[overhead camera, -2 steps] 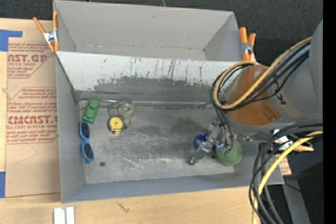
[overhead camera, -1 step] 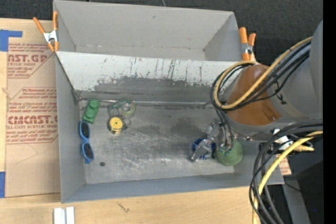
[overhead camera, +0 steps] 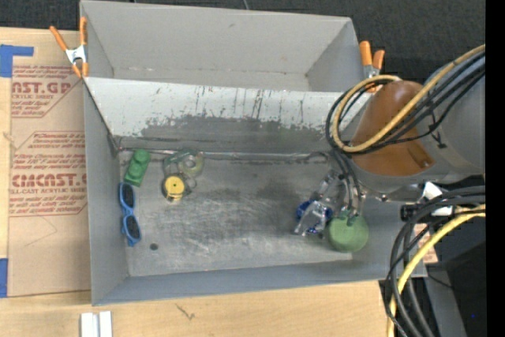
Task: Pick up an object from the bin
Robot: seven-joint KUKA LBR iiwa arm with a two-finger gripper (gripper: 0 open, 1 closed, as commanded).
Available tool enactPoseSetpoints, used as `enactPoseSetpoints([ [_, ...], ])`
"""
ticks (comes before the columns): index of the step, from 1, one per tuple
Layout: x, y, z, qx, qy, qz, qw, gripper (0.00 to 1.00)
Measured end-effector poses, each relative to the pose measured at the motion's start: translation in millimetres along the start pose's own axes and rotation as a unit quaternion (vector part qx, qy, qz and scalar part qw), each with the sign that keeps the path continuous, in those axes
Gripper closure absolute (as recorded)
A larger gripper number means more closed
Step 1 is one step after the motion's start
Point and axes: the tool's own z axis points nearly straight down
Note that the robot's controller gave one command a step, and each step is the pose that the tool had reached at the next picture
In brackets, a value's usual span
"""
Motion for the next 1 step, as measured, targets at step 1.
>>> enactPoseSetpoints([
  [1,-0.6,0.8,-36.6,0.0,0.0001,0.0,1.0,1.0],
])
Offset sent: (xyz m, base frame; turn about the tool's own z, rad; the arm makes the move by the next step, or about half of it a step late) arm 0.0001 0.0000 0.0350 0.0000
